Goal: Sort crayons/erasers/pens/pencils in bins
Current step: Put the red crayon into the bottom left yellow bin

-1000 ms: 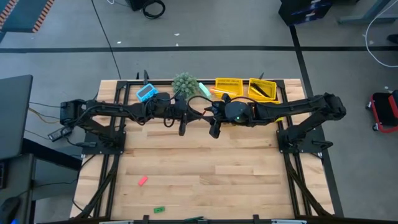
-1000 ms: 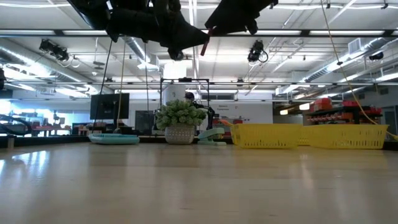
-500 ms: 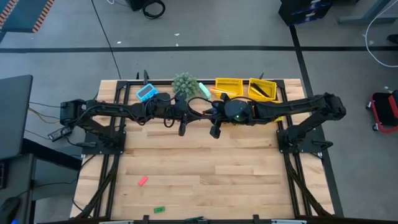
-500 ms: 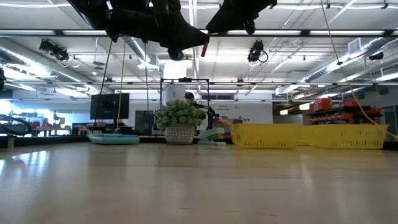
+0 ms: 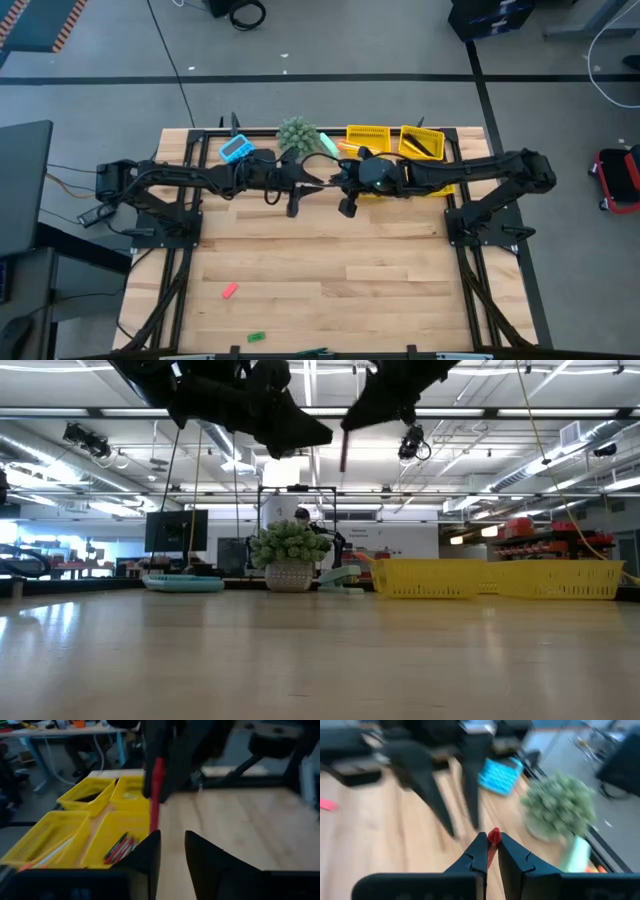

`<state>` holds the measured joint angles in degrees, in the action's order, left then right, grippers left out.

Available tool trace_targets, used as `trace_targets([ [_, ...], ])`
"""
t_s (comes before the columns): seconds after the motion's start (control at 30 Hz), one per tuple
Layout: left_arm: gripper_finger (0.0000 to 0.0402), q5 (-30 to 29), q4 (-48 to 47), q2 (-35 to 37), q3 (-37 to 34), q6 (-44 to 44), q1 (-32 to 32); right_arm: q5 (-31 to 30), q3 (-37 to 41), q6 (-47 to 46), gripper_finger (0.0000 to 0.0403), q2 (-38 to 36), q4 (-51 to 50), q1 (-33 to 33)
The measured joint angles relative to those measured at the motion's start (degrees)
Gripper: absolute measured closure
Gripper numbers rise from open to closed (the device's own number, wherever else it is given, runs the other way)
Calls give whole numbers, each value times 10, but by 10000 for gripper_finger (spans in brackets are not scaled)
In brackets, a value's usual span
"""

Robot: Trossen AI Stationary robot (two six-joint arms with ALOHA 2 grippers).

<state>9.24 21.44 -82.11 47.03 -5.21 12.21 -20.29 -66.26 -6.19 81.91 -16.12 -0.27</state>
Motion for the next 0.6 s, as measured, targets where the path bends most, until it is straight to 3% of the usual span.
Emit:
trace_targets([
  [0.33,268,-50,-85,46,0,-60,46,-7,0,-34,370,0,-196,-76],
  [0.6,281,-52,-141,41,-1,-76,80,76,0,-12,370,10,-276,-186],
])
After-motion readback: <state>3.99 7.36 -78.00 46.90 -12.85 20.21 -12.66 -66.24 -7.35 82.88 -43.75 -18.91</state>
